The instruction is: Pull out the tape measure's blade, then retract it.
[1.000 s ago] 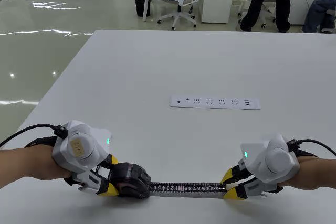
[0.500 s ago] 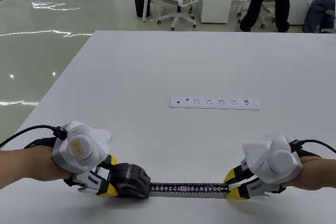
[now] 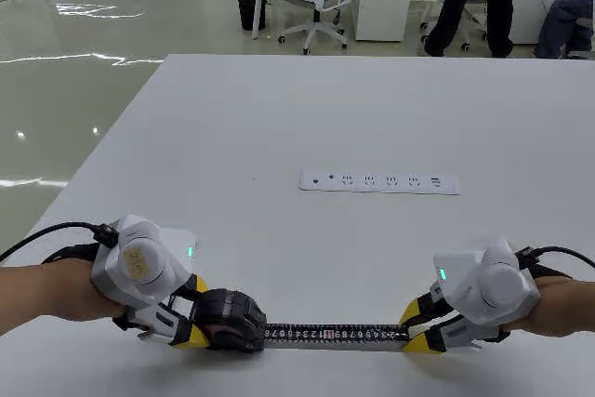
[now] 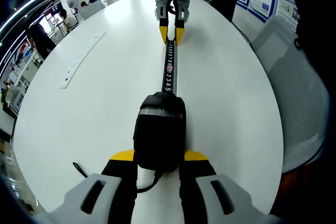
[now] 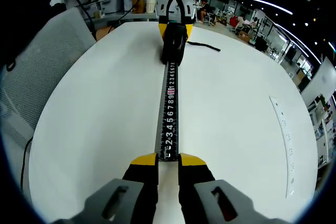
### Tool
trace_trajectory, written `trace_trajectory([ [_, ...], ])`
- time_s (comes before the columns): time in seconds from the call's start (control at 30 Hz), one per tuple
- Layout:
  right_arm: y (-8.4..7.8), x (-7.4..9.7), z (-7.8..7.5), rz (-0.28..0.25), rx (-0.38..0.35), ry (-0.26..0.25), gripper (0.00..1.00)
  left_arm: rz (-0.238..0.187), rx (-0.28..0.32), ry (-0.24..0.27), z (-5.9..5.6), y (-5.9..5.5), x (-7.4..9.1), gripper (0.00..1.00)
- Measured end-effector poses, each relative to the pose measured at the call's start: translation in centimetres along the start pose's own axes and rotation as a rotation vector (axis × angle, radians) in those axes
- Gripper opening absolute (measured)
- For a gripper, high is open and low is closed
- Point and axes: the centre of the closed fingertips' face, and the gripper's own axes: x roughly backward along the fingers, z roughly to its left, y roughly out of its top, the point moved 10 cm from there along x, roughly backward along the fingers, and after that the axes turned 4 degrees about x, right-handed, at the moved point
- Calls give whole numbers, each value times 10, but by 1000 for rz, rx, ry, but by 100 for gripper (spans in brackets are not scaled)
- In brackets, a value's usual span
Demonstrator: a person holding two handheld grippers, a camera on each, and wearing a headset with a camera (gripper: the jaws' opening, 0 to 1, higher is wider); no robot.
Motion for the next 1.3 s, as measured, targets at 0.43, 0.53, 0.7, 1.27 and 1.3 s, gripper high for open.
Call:
trace_trajectory([
  [0.43,-3,3,1,5,-1,-1,13,1,0,0,-1,1,0,25],
  [0.53,-3,3,1,6,-1,0,13,1,0,1,-1,1,0,25],
  [0.7,-5,4,1,6,-1,0,13,0,1,1,-1,0,0,25],
  [1.27,-8,7,2,10,-3,0,13,2,-1,-1,0,0,-1,25],
  [1.3,-8,7,2,10,-2,0,13,2,-1,-1,0,0,-1,25],
])
